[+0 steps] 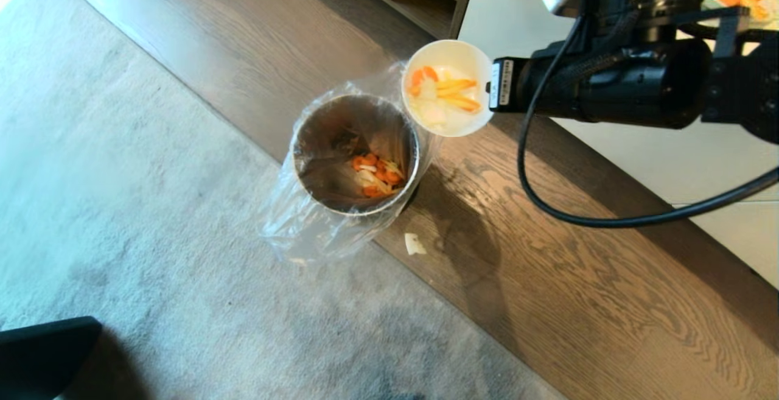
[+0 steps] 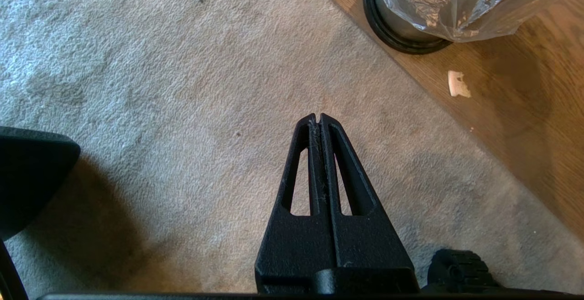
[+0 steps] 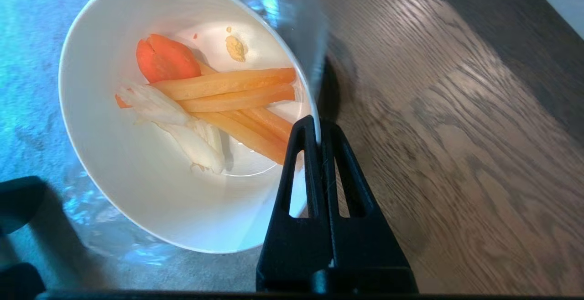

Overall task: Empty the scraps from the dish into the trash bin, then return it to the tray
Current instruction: Move the bowl over the trash can, then pour the leftover food from the bowl into the trash can

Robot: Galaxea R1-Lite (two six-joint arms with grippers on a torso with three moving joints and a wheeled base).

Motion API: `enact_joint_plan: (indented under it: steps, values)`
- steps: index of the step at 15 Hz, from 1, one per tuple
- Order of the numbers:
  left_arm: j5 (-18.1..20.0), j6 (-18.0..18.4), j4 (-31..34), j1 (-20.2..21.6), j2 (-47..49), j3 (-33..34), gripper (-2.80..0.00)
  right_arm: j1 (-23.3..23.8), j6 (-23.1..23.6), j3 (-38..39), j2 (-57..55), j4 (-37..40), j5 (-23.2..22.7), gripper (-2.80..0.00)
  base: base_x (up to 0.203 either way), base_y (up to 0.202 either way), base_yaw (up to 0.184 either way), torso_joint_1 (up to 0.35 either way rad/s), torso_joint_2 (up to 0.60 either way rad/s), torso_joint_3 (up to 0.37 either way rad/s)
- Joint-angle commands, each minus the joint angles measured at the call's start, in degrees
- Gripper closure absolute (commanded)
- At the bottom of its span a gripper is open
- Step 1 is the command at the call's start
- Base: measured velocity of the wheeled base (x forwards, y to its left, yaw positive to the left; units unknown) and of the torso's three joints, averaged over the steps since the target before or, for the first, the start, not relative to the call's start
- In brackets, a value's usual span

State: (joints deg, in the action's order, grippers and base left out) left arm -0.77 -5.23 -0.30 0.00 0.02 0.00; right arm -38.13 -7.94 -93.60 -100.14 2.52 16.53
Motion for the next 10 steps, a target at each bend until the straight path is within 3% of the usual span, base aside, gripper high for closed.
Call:
enact_joint_plan:
  steps: [1,7,10]
  values:
    - [0.0,0.0,0.0,0.0,0.0,0.0,0.00,-4.0,1.0,-5.1,-4.4,0.0,0.1,0.00,0.000,0.000,0.000,0.000,0.00,0.000]
    - [0.0,0.0,0.0,0.0,0.0,0.0,0.00,-9.0,2.3,-9.7,-7.1,-0.5,0.2,0.00,0.000,0.000,0.000,0.000,0.00,0.000]
    - [0.0,0.0,0.0,0.0,0.0,0.0,0.00,-10.7,3.5,-9.5,-9.0,-4.4,3.5,0.00,0.000,0.000,0.000,0.000,0.00,0.000]
